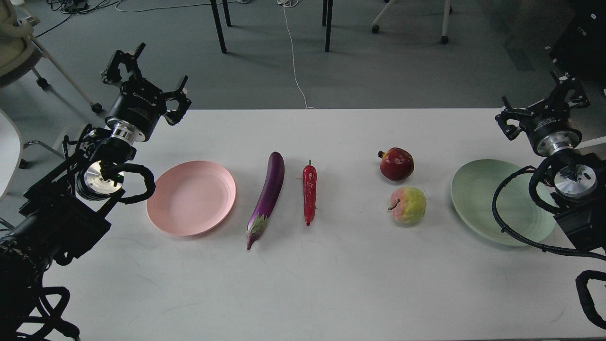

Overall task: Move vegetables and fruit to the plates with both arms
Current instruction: 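Raise the right gripper and move it over the yellow-green peach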

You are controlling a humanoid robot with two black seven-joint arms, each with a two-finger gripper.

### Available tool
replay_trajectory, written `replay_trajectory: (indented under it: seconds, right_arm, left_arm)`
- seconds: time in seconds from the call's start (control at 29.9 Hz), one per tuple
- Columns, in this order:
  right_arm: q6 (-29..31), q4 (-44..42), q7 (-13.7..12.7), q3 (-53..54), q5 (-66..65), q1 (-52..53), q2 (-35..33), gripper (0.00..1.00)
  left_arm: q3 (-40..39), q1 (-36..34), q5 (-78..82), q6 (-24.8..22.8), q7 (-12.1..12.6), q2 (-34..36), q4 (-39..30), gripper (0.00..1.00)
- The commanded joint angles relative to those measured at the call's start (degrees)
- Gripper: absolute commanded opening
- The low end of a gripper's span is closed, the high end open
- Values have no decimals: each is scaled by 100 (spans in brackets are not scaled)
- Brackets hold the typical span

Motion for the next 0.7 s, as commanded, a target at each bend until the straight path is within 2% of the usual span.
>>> replay_trajectory:
  seconds: [0.0, 0.3, 0.5, 0.67]
  right_arm:
    - [0, 6, -4, 28, 6, -1, 1, 100]
    - [0, 85, -13, -401, -134, 253, -43, 100]
    - [0, 120, -13, -1938, -634, 1464, -289, 100]
    - [0, 137, -13, -3370, -1407, 2633, -228, 99]
  left_arm:
    - [22, 2, 25, 0, 27, -125, 3, 99]
    - [49, -15, 25, 0, 36, 173, 126, 99]
    - [14, -15, -18, 0, 1, 349, 126, 99]
    - [23, -24, -1, 0, 44, 463, 91, 99]
